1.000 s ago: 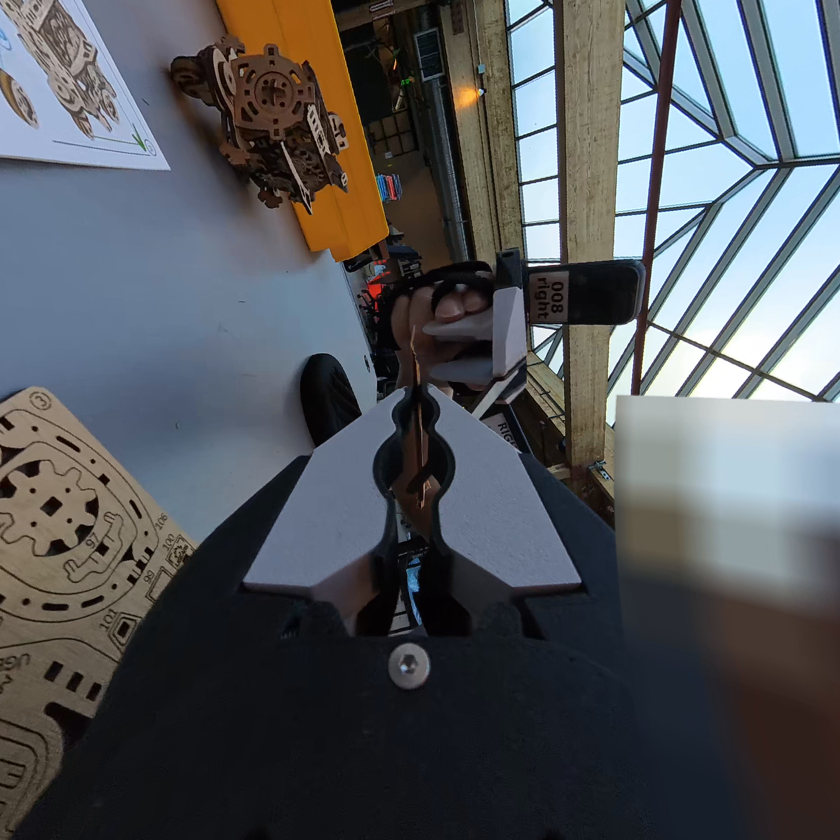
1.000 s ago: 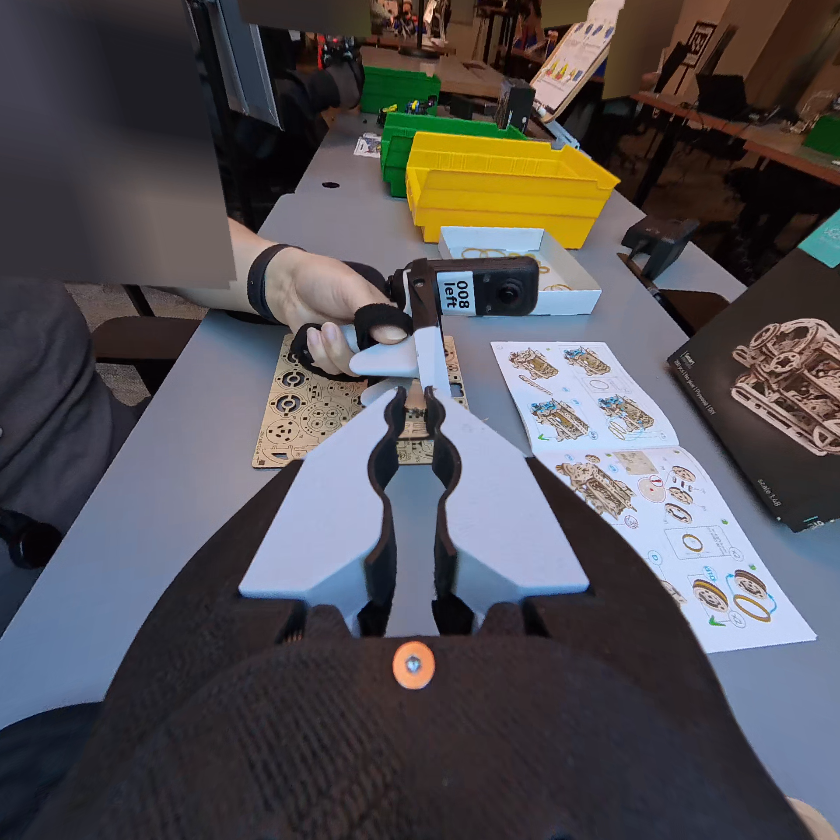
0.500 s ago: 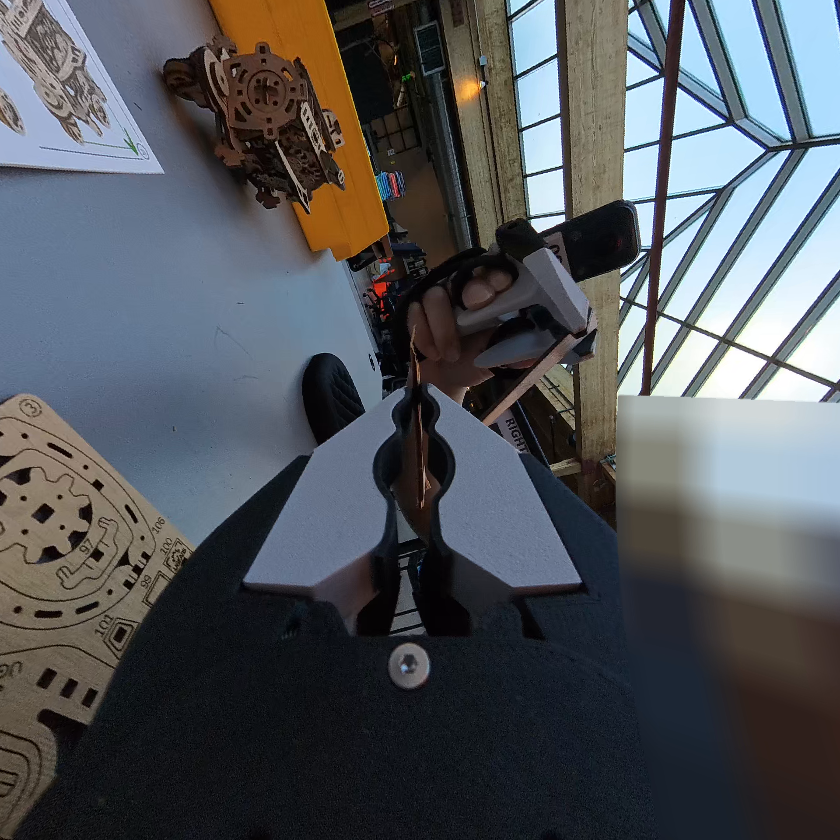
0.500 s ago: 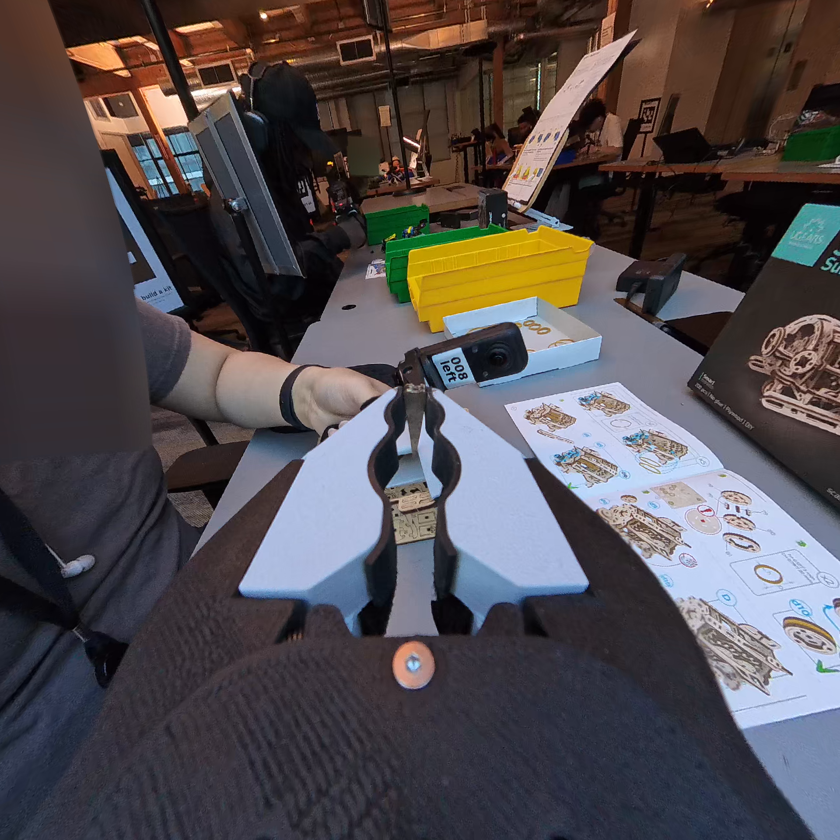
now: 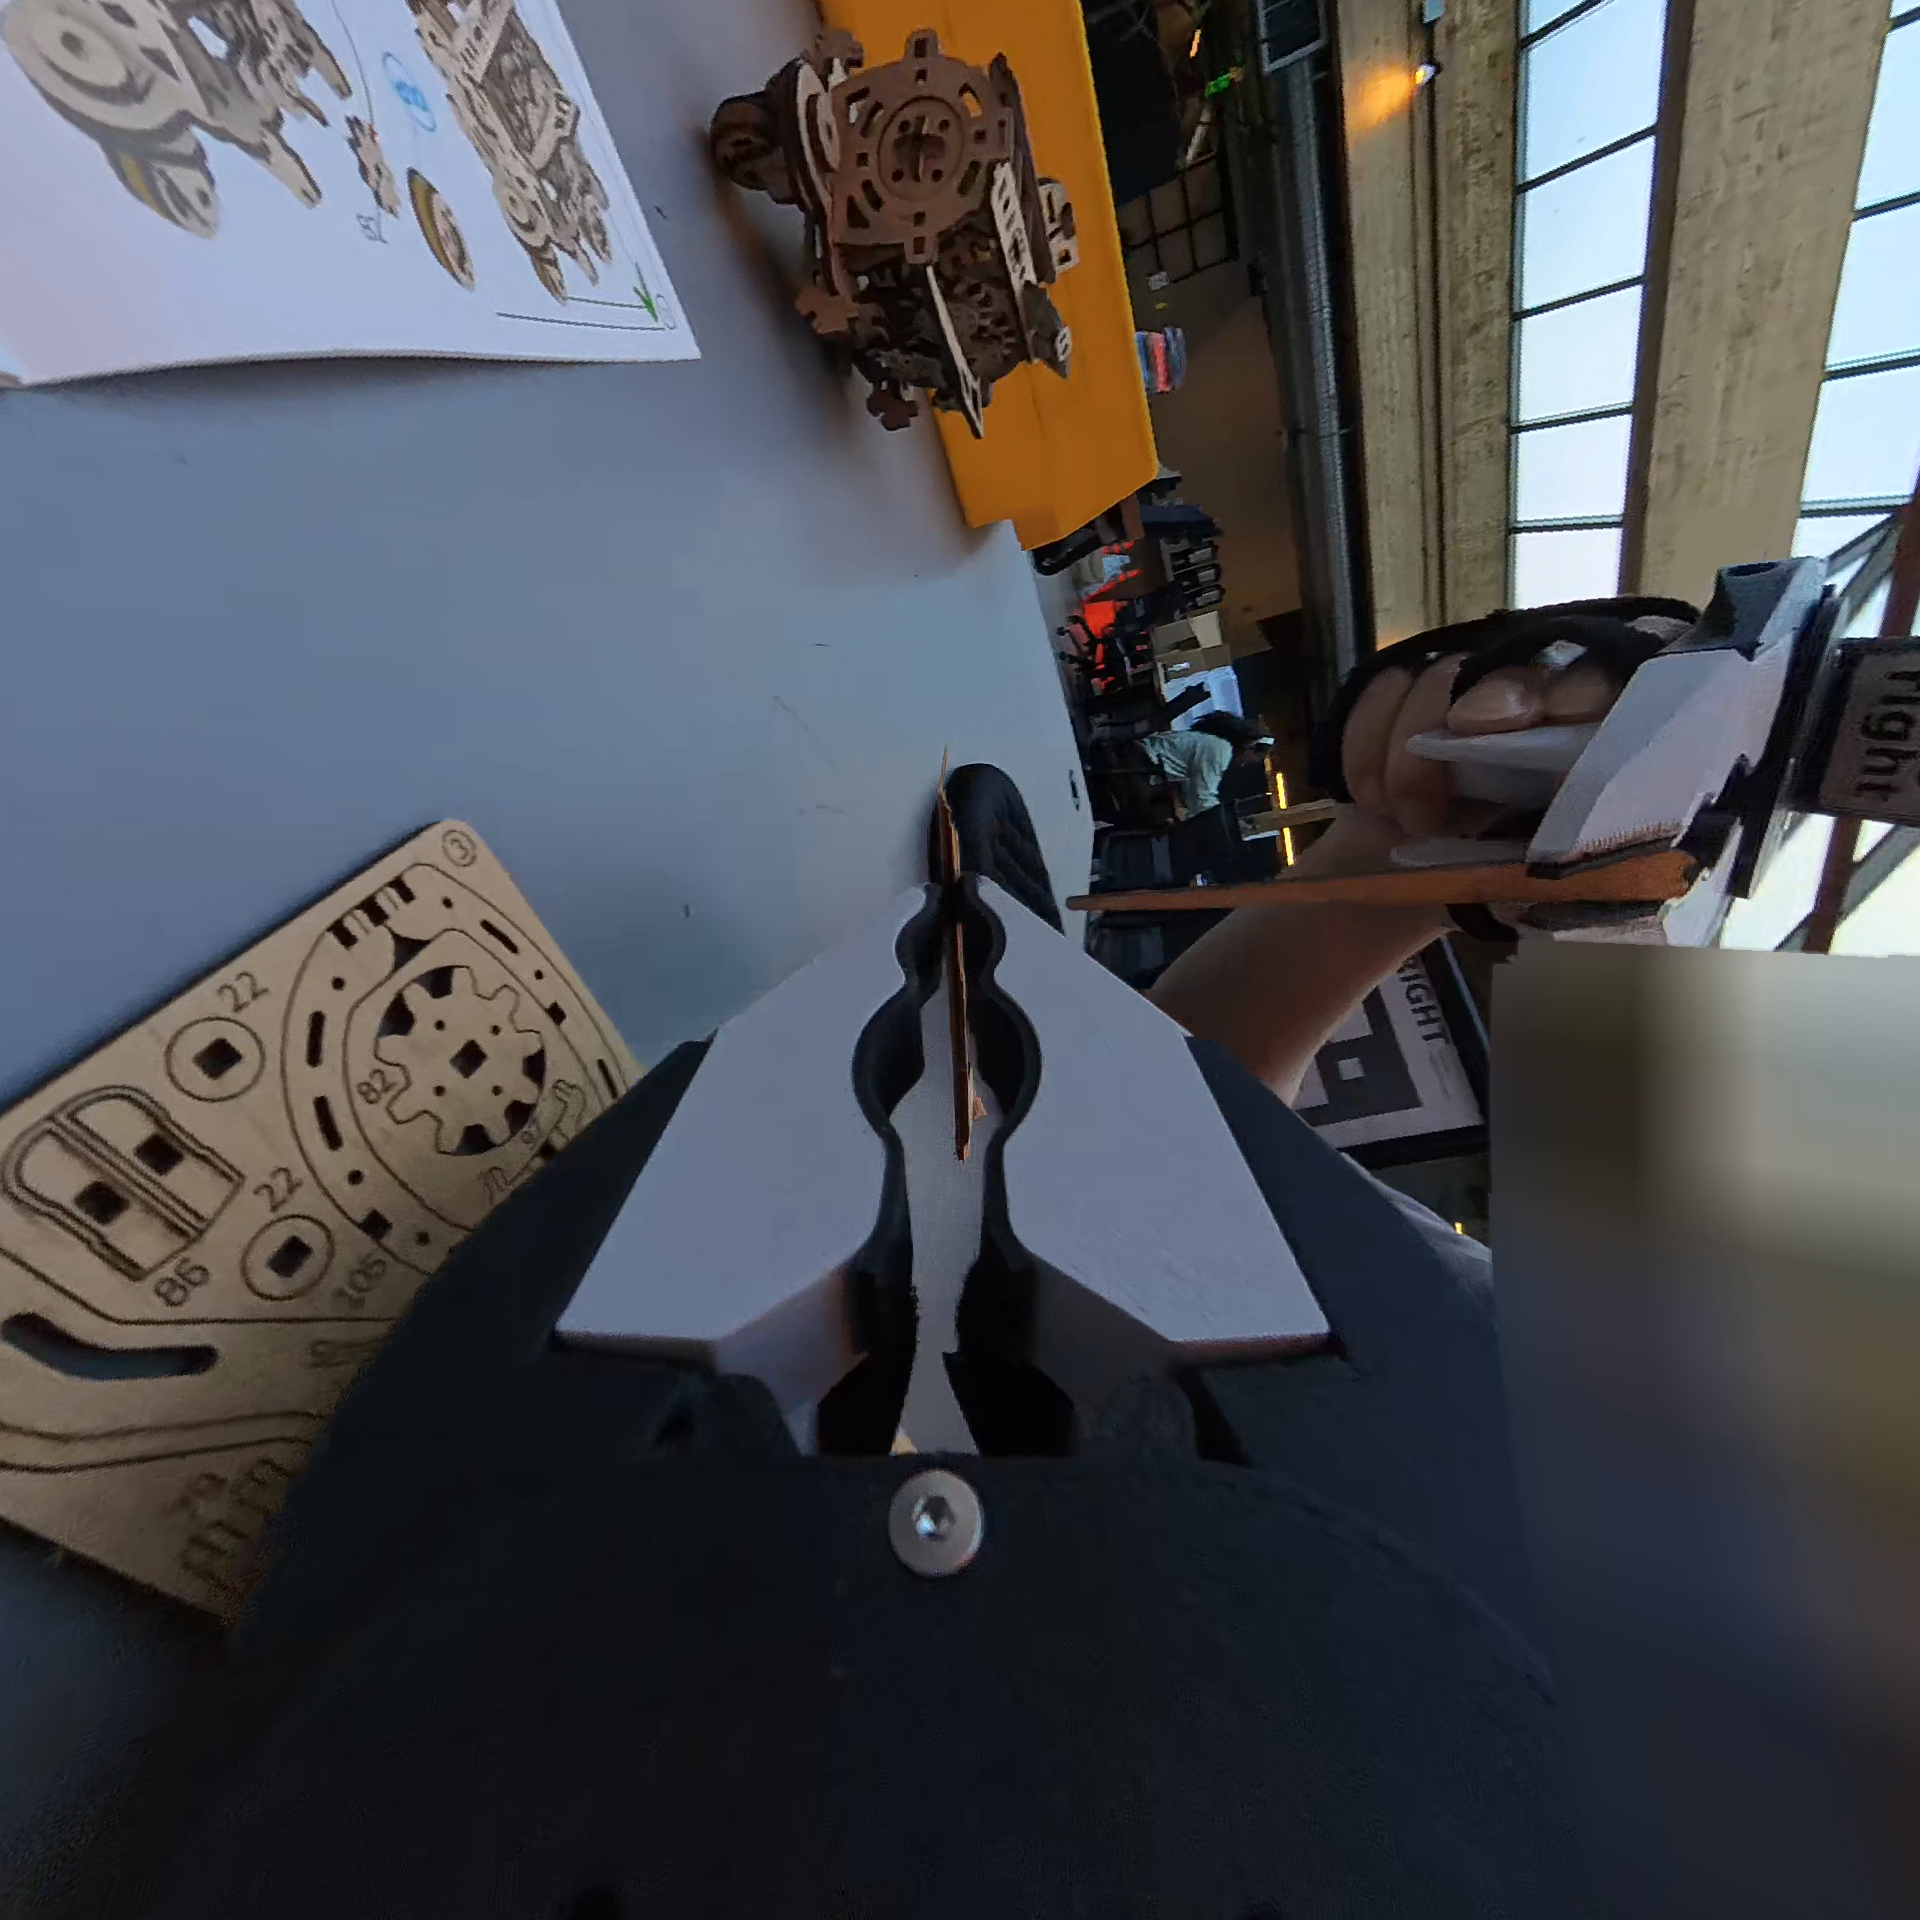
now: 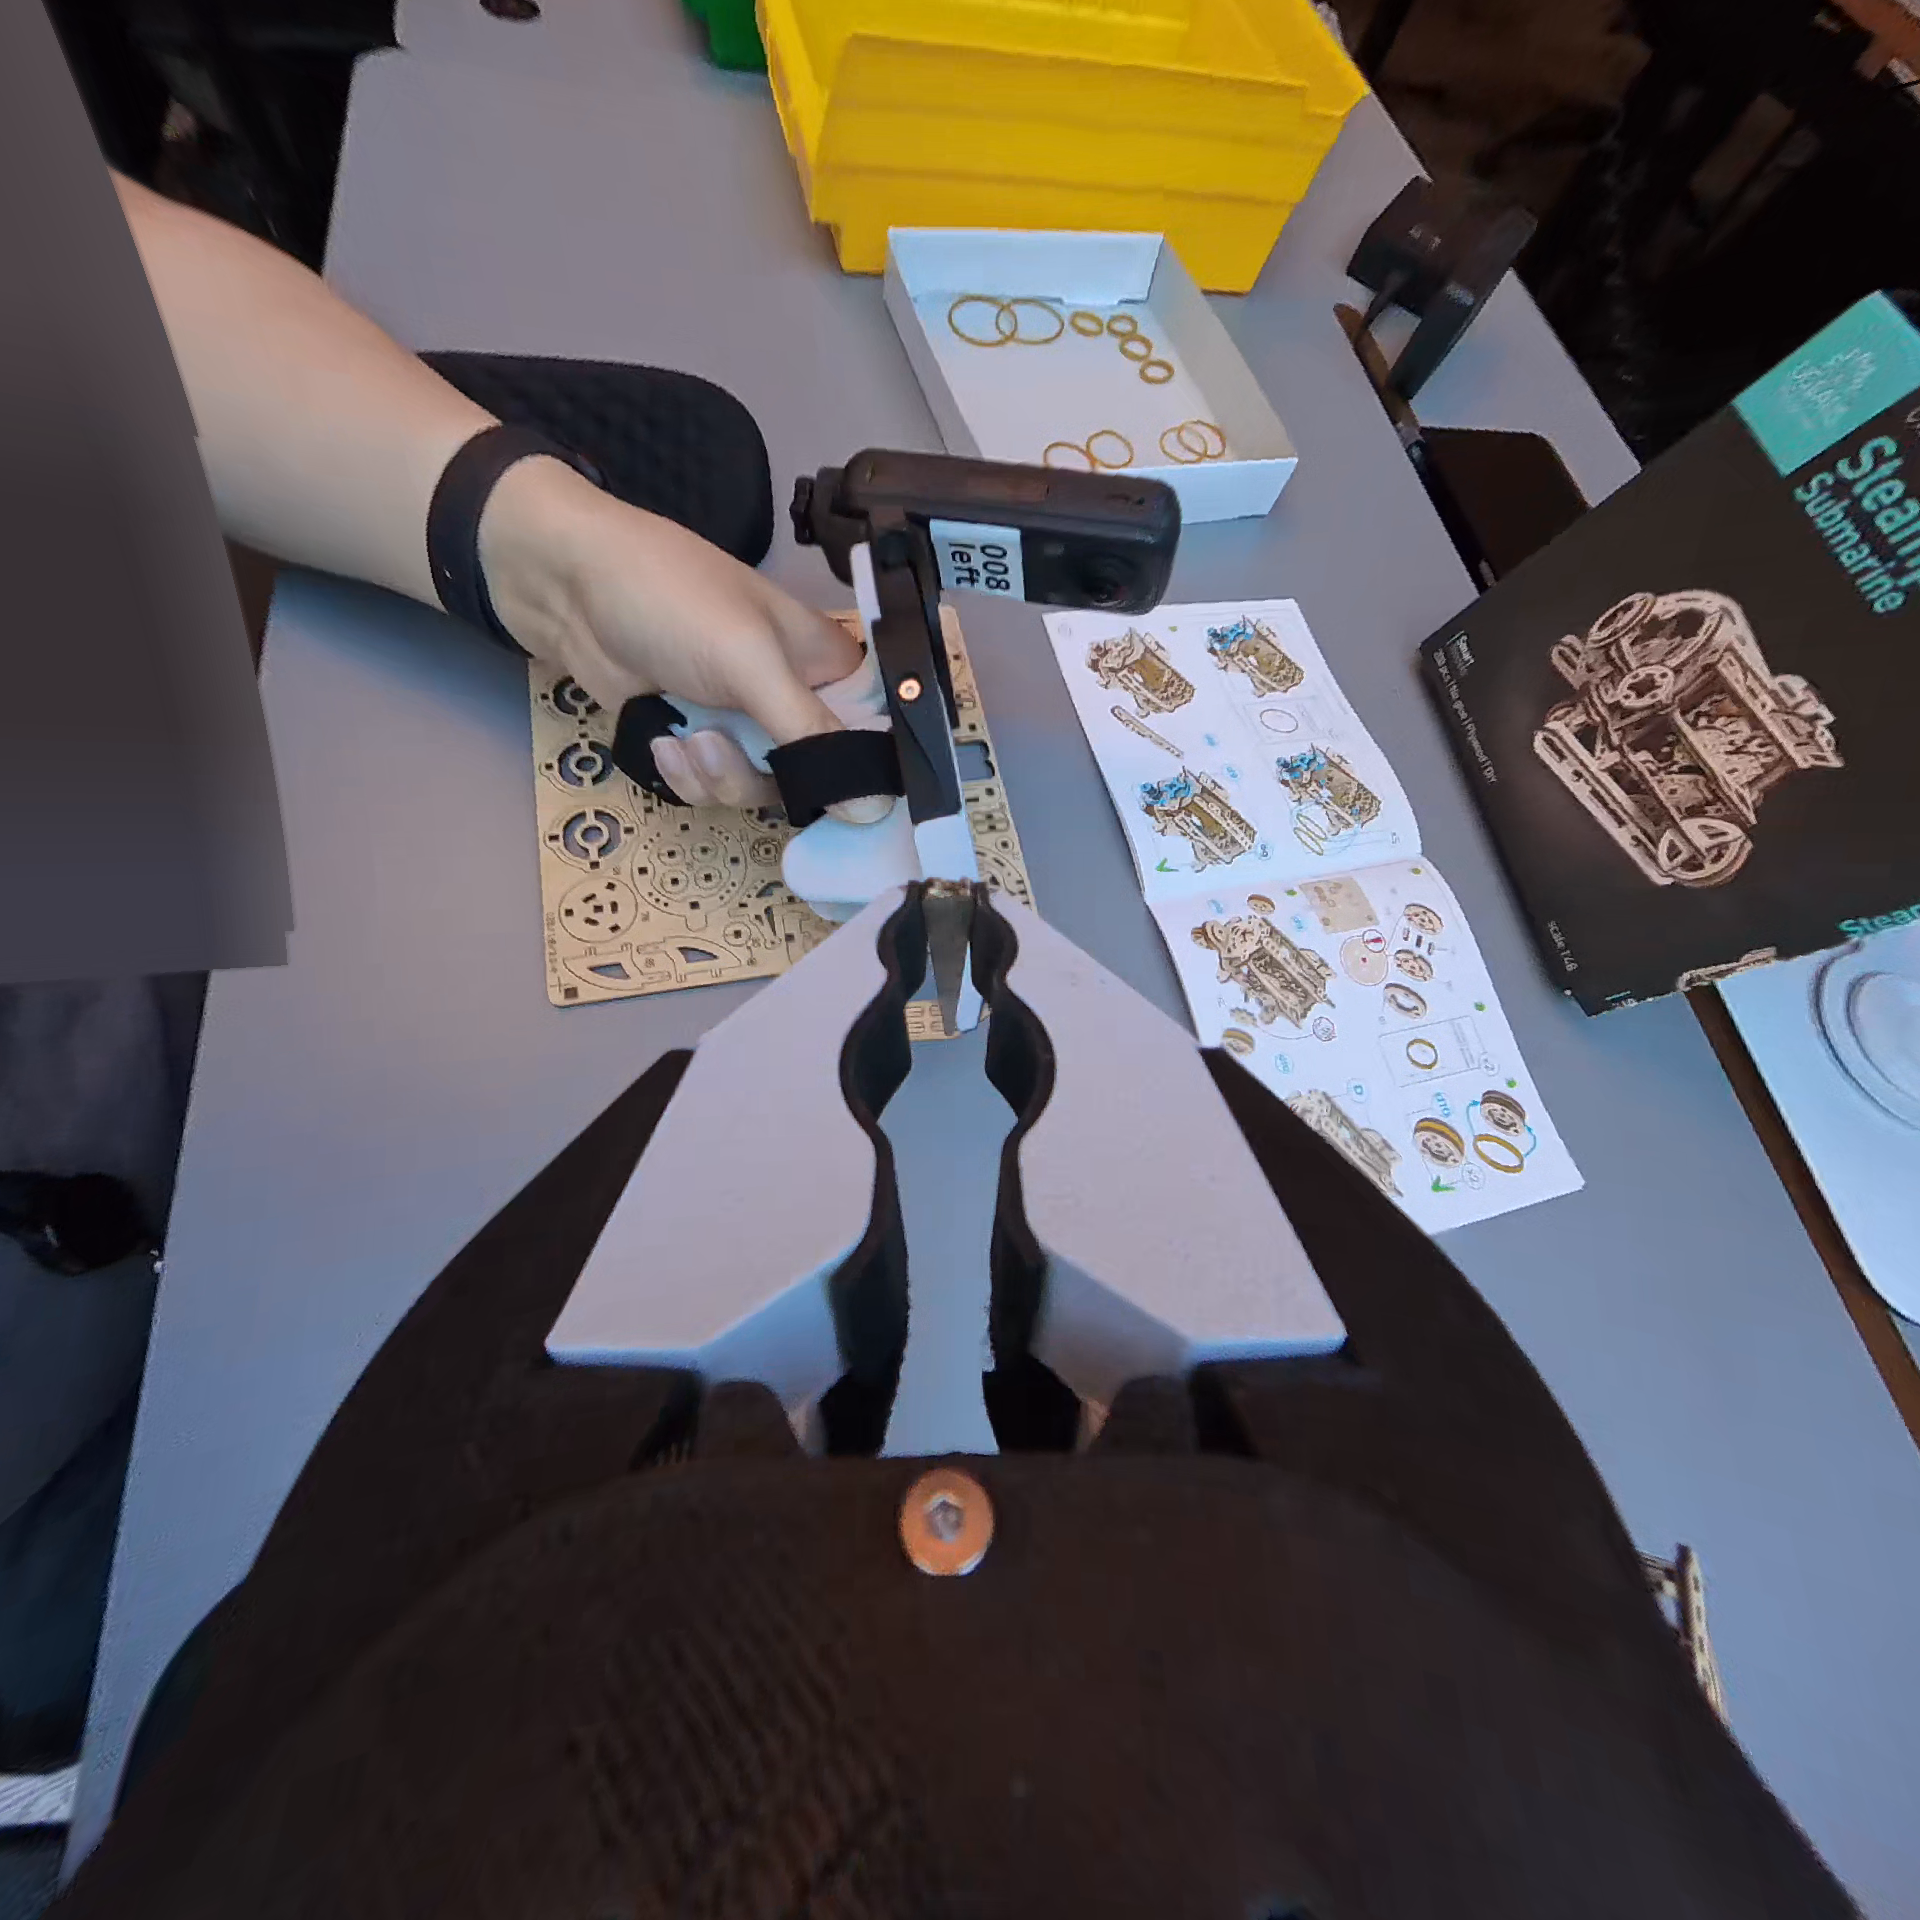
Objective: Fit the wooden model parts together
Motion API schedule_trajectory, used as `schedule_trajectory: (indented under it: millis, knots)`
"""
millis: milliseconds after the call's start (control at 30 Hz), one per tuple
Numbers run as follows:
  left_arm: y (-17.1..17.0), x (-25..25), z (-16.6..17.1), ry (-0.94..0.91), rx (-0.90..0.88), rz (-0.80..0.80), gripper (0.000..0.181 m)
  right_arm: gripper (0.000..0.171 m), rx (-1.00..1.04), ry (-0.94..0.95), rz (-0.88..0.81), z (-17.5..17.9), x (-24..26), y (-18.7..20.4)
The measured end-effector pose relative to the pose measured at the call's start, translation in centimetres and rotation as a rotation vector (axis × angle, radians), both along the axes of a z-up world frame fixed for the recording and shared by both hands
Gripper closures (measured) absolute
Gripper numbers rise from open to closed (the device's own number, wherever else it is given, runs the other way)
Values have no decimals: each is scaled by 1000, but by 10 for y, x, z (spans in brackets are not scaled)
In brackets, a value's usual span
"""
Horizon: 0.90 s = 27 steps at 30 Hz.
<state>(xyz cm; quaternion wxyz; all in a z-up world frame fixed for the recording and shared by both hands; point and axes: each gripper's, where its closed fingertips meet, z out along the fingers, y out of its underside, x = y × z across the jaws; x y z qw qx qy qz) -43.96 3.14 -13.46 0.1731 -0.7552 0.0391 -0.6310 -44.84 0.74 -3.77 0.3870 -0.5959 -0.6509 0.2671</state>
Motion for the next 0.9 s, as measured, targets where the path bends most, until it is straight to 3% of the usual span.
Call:
schedule_trajectory:
  millis: [267,567,900]
  knots:
    - [0,1,-27,153,-1,-5,181,165,-7,135,-31,-47,2,0]
    - [-7,6,-43,364,89,-75,181,165,-18,210,-34,-49,12,-7]
    - [-11,9,-46,384,48,-116,181,165,-24,216,-53,-62,13,-9]
